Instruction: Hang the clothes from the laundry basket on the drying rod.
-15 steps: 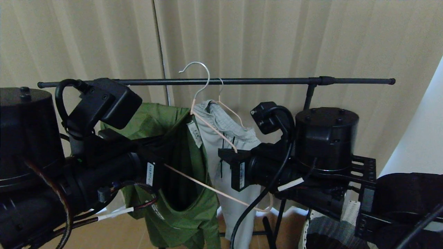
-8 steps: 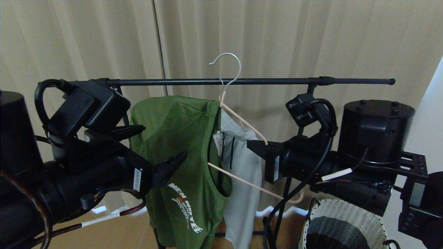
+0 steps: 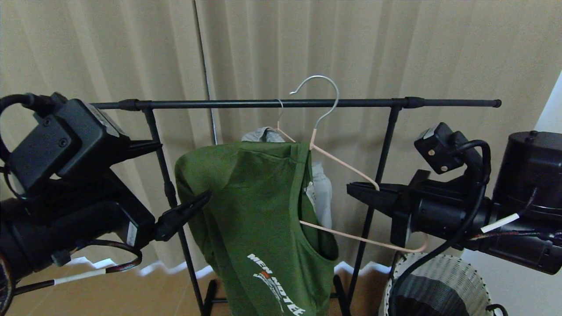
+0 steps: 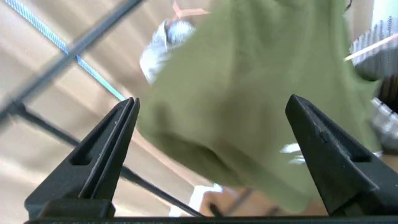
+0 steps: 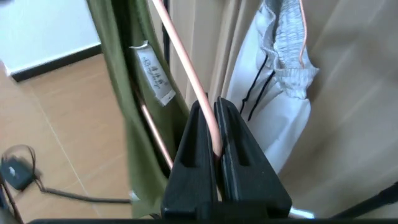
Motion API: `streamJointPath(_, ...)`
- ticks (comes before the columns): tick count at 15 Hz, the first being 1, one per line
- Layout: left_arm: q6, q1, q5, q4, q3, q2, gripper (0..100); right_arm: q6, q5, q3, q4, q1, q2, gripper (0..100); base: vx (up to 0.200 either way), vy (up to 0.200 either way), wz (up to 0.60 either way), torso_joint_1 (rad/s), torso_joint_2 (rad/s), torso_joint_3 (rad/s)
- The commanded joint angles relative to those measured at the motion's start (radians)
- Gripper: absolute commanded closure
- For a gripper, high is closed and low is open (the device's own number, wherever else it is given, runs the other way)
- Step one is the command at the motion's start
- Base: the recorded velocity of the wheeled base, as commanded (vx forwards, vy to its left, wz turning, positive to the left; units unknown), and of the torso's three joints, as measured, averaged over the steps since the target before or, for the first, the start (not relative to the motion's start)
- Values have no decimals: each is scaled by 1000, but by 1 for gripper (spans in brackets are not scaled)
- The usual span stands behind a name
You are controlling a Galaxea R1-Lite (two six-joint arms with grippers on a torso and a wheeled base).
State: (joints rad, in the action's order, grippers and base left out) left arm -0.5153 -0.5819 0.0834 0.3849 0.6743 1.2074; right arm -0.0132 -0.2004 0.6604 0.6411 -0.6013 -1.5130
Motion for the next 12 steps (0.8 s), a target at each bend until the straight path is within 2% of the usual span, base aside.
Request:
streamJointPath(1, -114, 8, -51, 2, 30, 4, 0, -22, -33, -7, -1, 3, 7, 100, 0, 0, 0, 0, 0, 0)
streamJointPath(2, -121, 8, -54, 2, 33, 7, 0, -27, -34, -8, -1, 3, 7, 100, 0, 0, 0, 0, 0, 0)
streamJointPath(4, -177, 4, -63, 3, 71, 73, 0, -57, -93, -27, 6, 3, 8, 100, 0, 0, 0, 0, 0, 0)
streamJointPath(12, -177, -45, -90, 34, 79, 158, 0, -85, -168, -48, 6, -18, 7, 100, 0, 0, 0, 0, 0, 0)
